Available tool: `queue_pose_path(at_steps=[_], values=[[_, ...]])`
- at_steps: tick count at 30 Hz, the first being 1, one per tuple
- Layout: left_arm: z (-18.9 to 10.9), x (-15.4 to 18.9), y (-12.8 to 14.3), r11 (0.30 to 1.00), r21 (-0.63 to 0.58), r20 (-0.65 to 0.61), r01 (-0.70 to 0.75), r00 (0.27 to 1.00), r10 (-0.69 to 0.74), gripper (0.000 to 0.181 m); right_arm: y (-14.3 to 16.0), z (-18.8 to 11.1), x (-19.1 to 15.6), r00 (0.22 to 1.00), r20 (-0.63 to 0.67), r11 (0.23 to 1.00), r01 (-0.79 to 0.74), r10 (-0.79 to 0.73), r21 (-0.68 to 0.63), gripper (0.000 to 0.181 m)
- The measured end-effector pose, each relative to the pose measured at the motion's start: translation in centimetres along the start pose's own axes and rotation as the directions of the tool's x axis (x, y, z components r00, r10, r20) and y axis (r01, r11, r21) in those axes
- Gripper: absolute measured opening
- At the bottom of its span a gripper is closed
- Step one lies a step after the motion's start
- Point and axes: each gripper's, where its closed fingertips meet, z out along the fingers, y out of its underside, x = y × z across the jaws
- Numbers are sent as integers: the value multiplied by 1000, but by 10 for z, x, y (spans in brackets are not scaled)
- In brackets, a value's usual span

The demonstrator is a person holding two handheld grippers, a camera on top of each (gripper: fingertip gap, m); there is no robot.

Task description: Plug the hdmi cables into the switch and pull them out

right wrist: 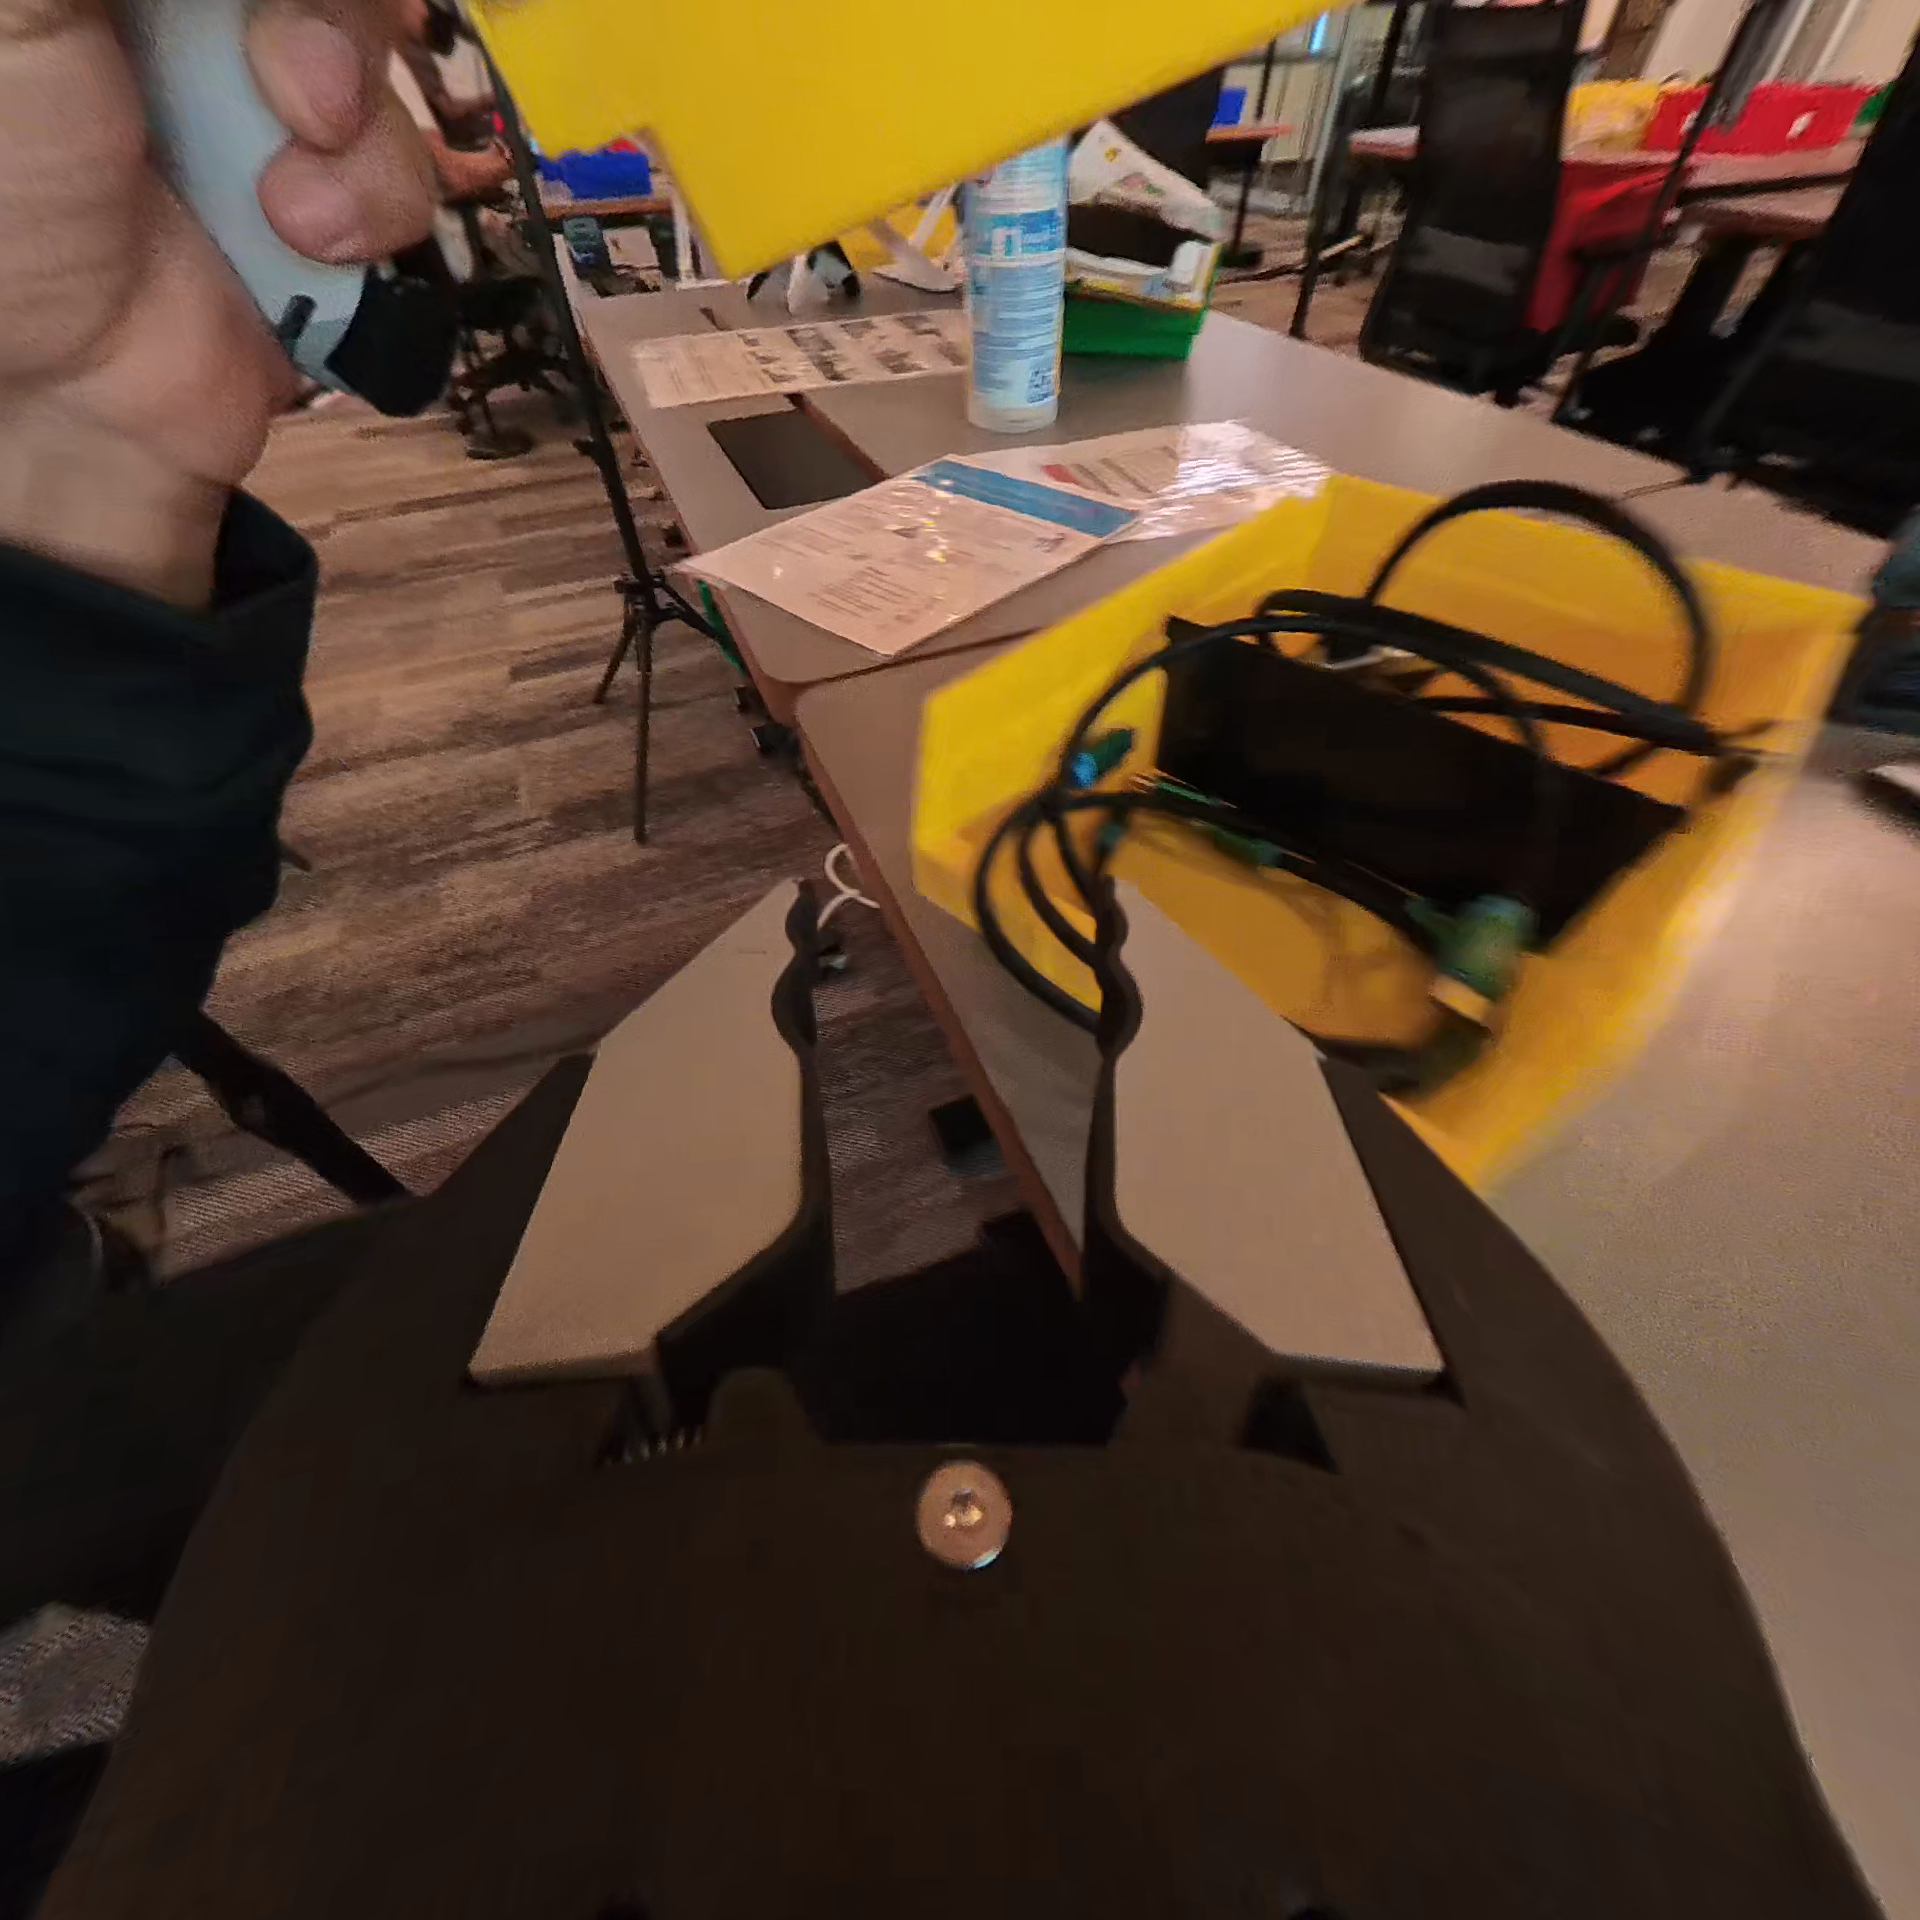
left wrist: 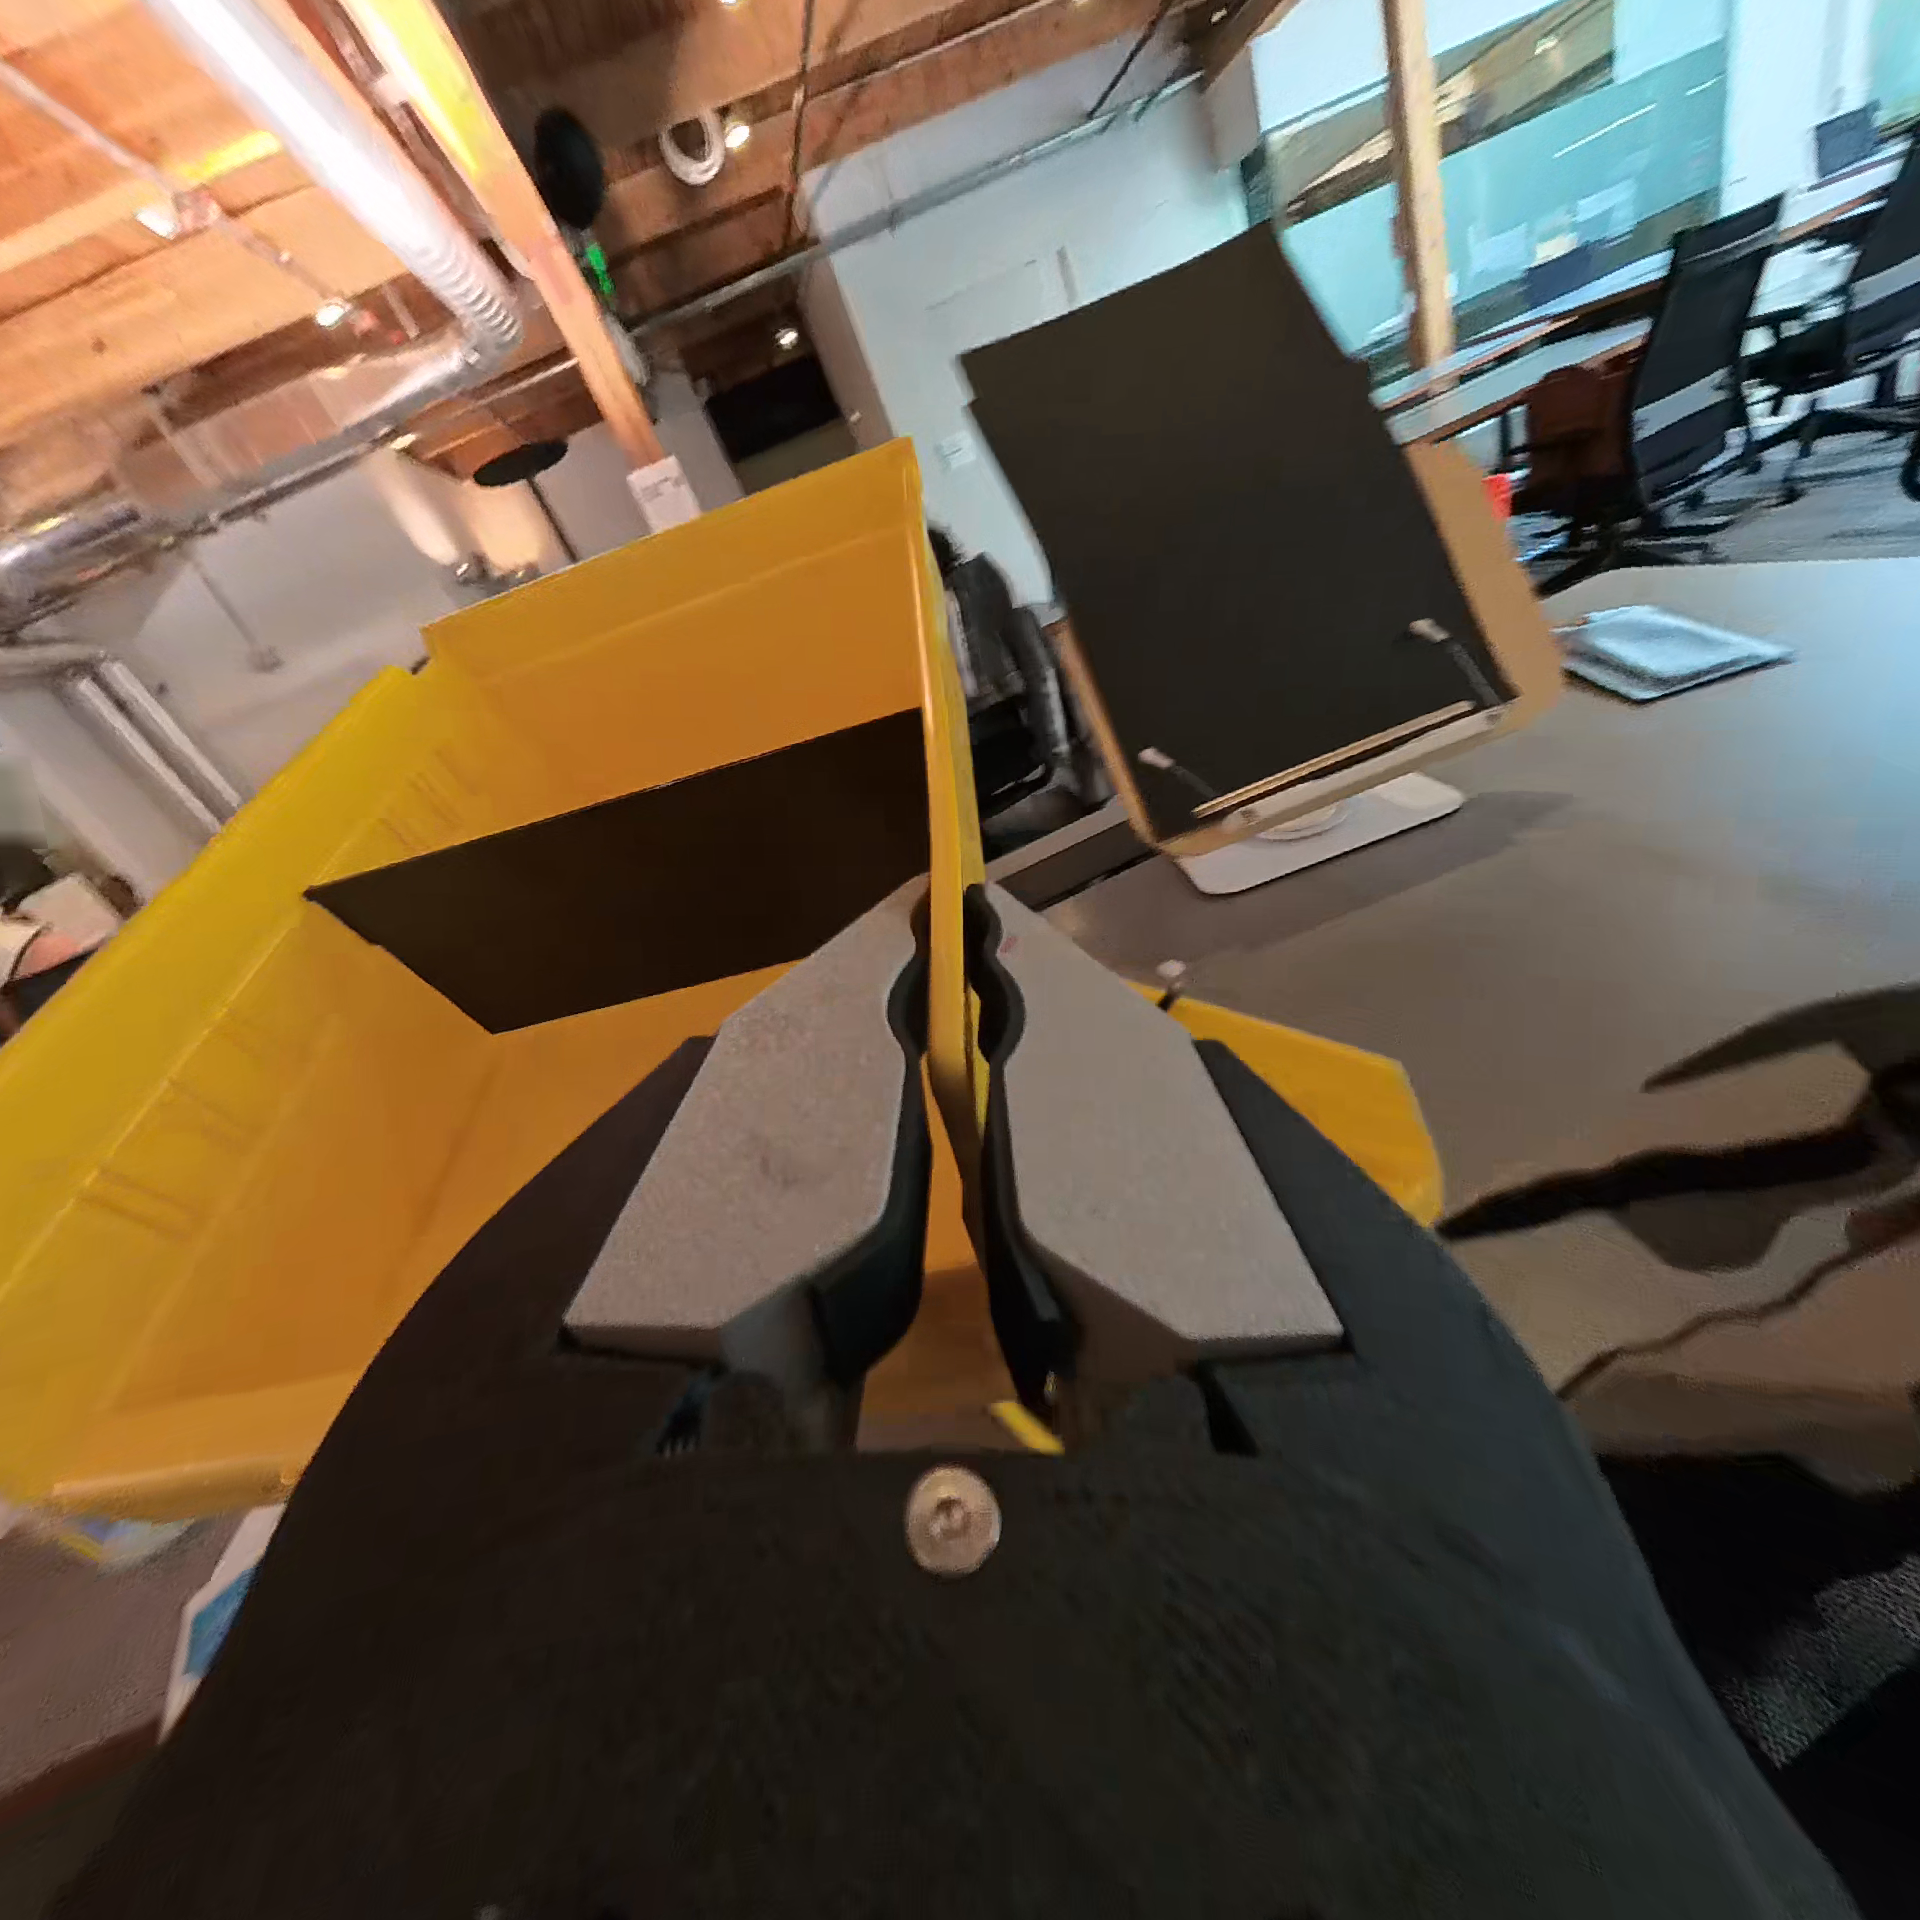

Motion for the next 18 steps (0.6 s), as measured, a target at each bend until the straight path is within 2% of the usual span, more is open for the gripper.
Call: queue_pose_path(at_steps=[3, 4, 6, 8, 9, 12, 14, 16, 18], values=[[19, 57, -22, 998, 55, -125, -7, 992, 13, 0, 7, -68, 31, 998, 17, 997, 66, -66, -41, 35], [26, 79, -28, 998, 70, -174, -4, 985, 16, 0, 9, -91, 50, 996, -31, 995, 76, -78, -57, 37], [42, 127, -38, 996, 89, -275, 2, 961, 23, 1, -3, -141, 83, 988, -120, 996, 94, -94, -8, 23], [60, 182, -41, 996, 91, -360, -4, 932, 36, 2, -20, -191, 101, 984, -146, 992, 113, -104, 56, 17], [69, 210, -40, 996, 86, -396, -3, 917, 37, 2, -24, -217, 117, 973, -211, 992, 112, -97, 61, 13], [98, 294, -24, 999, 43, -499, -8, 866, 28, 1, -26, -296, 164, 894, -441, 992, 111, -72, 63, 6], [113, 345, -6, 999, -3, -552, -36, 833, 29, 1, -20, -333, 181, 864, -502, 993, 96, -49, 67, 4], [129, 394, 13, 996, -67, -593, -53, 805, 3, 2, -9, -353, 191, 865, -502, 997, 30, 11, 73, 5], [146, 439, 31, 990, -129, -617, -57, 786, -36, 2, 2, -362, 199, 871, -486, 996, -39, 73, 79, 6]])
